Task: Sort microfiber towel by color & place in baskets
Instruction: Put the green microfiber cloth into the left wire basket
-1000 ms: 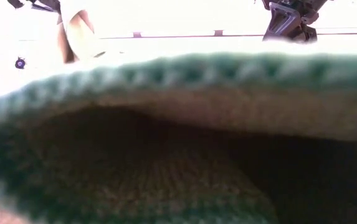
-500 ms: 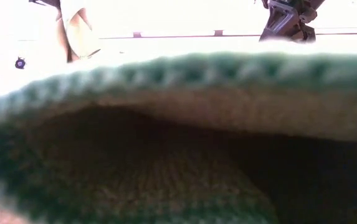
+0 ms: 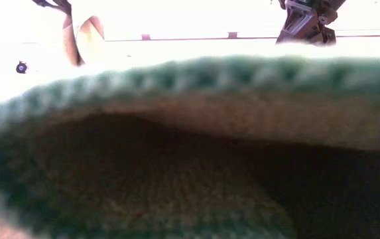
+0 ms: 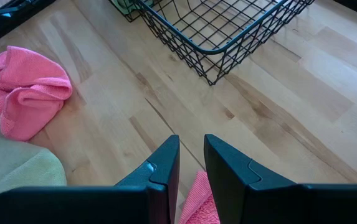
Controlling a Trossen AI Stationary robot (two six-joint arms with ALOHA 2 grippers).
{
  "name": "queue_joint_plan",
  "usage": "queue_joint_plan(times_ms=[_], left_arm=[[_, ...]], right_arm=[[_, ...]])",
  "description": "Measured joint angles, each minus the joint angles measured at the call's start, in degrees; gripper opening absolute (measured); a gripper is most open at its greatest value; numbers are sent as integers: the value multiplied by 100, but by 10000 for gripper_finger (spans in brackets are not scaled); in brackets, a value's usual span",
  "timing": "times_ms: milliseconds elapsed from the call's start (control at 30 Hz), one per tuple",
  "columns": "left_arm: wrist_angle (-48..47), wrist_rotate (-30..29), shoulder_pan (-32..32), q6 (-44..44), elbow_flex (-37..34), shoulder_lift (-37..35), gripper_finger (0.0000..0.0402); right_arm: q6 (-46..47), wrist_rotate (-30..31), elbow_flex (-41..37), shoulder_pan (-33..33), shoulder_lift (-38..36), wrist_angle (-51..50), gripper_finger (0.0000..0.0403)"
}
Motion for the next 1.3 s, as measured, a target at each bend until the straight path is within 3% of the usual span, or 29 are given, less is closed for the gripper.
queue_joint_plan(times_ms=[167, 433, 700, 900, 1067, 1300], left_arm=[[0, -365, 3, -27, -70, 121, 44], [1, -381, 222, -185, -82, 96, 84], [5, 309, 286, -562, -82, 185, 118], [-103, 285, 443, -582, -82, 351, 129], [-435, 1280, 703, -968, -82, 527, 130], [-1631, 2005, 1067, -1936, -87, 841, 130]], right_arm=[[0, 0, 0, 0, 0, 0, 68], [-6, 2, -2, 0, 0, -2, 68], [-13, 2, -2, 0, 0, -2, 68], [-15, 2, -2, 0, 0, -4, 68], [-9, 1, -2, 0, 1, -4, 68], [-11, 0, -2, 0, 0, -6, 68]])
